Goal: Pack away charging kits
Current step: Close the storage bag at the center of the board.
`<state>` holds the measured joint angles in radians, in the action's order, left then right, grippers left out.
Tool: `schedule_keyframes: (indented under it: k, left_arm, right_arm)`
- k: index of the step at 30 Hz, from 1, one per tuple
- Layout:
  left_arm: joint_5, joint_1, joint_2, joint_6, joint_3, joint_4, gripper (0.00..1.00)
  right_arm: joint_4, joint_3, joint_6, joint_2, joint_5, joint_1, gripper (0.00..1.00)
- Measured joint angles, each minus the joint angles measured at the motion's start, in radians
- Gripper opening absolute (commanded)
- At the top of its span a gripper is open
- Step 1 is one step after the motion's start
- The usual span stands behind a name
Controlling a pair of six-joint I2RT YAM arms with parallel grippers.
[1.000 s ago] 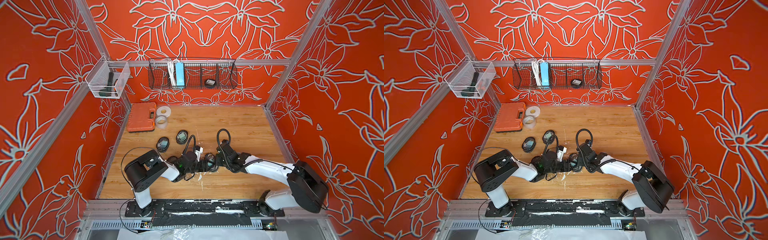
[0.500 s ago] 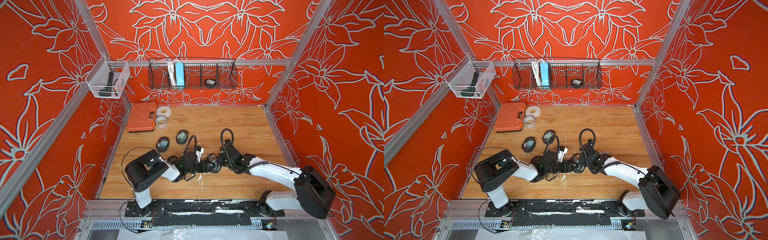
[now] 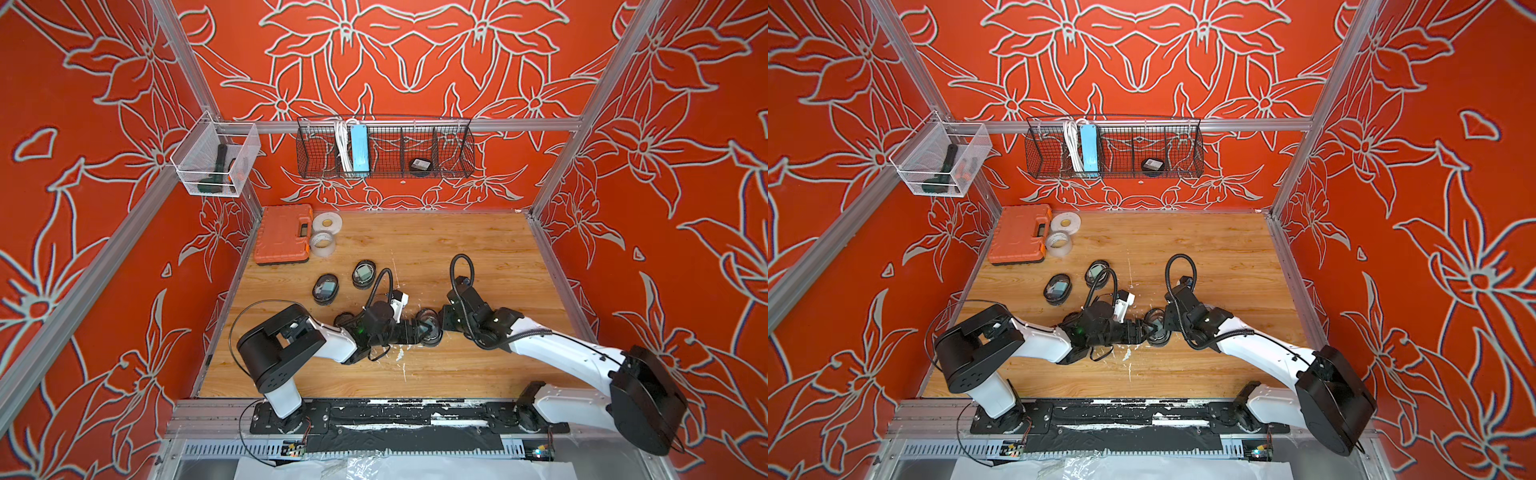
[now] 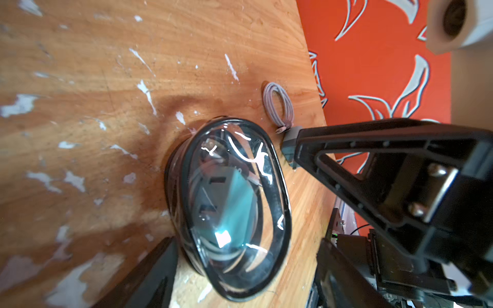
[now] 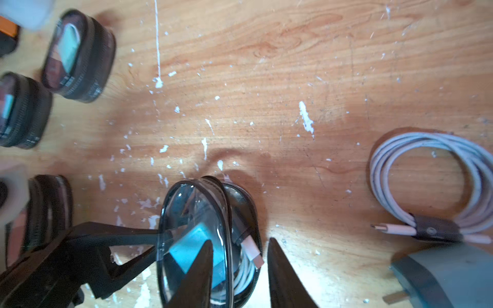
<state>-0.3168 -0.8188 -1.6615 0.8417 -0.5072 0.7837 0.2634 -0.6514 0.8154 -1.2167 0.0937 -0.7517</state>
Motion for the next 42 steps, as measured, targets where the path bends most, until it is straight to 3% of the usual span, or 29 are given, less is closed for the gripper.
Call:
schedule_keyframes:
  k: [4,8,10,13,24,35,39,42]
  left_arm:
    - [0.021,0.000,0.034,-0.006,0.022,-0.012,0.76]
    - [0.041,0.000,0.054,-0.009,0.037,-0.035,0.76]
    - [0.049,0.000,0.061,-0.011,0.040,-0.041,0.76]
    - [0.057,0.000,0.066,-0.012,0.041,-0.043,0.76]
    - [0.061,0.000,0.058,-0.015,0.035,-0.048,0.76]
    - [0.030,0.000,-0.066,-0.011,-0.048,-0.050,0.73]
    - [0.021,0.000,-0.095,-0.011,-0.086,-0.051,0.70]
    - [0.017,0.000,-0.121,-0.011,-0.108,-0.061,0.65]
  right_arm:
    - [-0.006,0.000,-0.013,0.002,-0.026,0.000,0.40]
    - [-0.021,-0.004,-0.020,-0.058,-0.051,-0.006,0.32]
    - [-0.031,-0.005,-0.020,-0.103,-0.064,-0.007,0.23]
    - [-0.040,-0.008,-0.016,-0.159,-0.077,-0.009,0.00]
    - [0.004,-0.002,-0.012,-0.105,0.005,-0.010,0.00]
    - [0.027,0.023,-0.006,-0.101,0.060,-0.010,0.00]
    - [0.043,0.024,0.006,-0.103,0.079,-0.008,0.17]
    - [0.039,0.035,0.011,-0.098,0.082,-0.007,0.21]
